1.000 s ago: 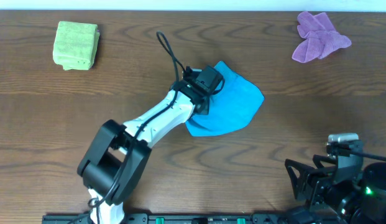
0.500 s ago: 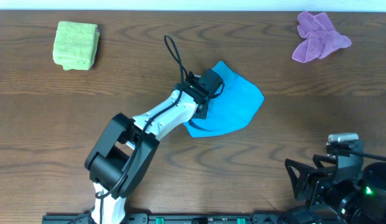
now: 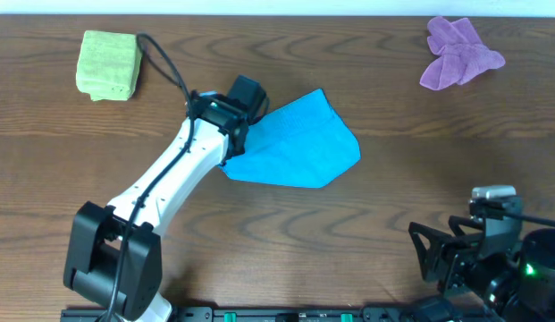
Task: Fold the cloth
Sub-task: 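Move the right gripper to the blue cloth's right corner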
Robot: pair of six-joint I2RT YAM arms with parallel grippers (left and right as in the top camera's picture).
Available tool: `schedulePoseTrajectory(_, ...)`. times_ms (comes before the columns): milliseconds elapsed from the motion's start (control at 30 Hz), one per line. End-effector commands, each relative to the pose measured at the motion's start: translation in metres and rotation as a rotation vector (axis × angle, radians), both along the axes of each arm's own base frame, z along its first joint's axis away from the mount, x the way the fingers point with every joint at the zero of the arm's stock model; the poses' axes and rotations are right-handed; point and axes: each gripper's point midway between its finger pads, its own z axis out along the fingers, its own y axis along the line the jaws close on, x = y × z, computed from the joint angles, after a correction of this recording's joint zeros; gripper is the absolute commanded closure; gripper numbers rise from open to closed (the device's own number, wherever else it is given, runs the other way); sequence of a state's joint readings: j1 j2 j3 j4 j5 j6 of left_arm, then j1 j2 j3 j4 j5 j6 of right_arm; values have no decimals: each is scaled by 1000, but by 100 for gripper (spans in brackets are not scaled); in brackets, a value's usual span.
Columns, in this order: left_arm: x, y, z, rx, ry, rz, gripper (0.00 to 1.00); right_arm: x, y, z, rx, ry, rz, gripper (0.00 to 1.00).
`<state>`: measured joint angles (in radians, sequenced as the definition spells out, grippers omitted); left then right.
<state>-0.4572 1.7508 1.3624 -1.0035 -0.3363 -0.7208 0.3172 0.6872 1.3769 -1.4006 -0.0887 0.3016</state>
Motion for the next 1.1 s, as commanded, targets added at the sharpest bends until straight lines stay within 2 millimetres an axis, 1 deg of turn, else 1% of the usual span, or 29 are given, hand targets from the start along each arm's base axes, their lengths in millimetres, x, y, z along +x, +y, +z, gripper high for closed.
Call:
schedulePoseTrajectory(0,-8,3,-7,-47,18,125,58,3,2,-4,-19,11,17,33)
schedulePoseTrajectory(67,-6,4,-7,-49,14,124,57,4,2,-5,-21,18,17,33)
schedulePoseTrajectory(167,-3,-1,-7,-63,2,108,20,10,4,-12,-31,44,17,33)
schedulePoseTrajectory(200,-1,-4,-7,-60,4,76,10,14,5,-17,-33,53,18,32)
schedulePoseTrajectory(267,1,-7,-7,-51,10,15,3,22,8,-26,-40,72,18,32)
schedulePoseTrajectory(333,2,-8,-7,-41,19,-35,5,33,12,-42,-48,101,19,33)
schedulePoseTrajectory(367,2,-8,-7,-40,21,-40,5,39,15,-50,-47,114,25,35)
schedulePoseTrajectory(400,2,-8,-7,-41,23,-40,5,45,20,-57,-40,128,35,41)
schedulePoseTrajectory(433,1,-9,-8,-54,29,-40,5,51,25,-65,-31,140,48,56)
schedulePoseTrajectory(500,-1,-15,-10,-101,47,-43,5,65,35,-79,-16,162,68,90)
schedulePoseTrajectory(533,-1,-19,-11,-127,59,-60,5,74,39,-88,-16,175,71,98)
schedulePoseTrajectory(567,-2,-22,-12,-148,69,-77,5,84,43,-99,-20,193,71,98)
schedulePoseTrajectory(700,4,-20,-12,-159,54,-73,4,119,54,-135,-44,269,69,99)
schedulePoseTrajectory(767,9,-26,-12,-193,35,-77,5,135,60,-153,-55,309,69,99)
schedulePoseTrajectory(867,17,-36,-11,-220,17,-141,4,150,65,-179,-68,366,67,98)
schedulePoseTrajectory(933,19,-36,-15,-178,24,-217,4,154,66,-190,-71,396,68,98)
schedulePoseTrajectory(967,19,-32,-19,-139,33,-239,4,155,67,-193,-74,404,68,98)
schedulePoseTrajectory(1000,17,-22,-27,-76,49,-240,5,157,66,-193,-72,400,64,99)
schedulePoseTrajectory(1067,12,-14,-46,-41,80,-235,4,161,62,-187,-61,375,49,98)
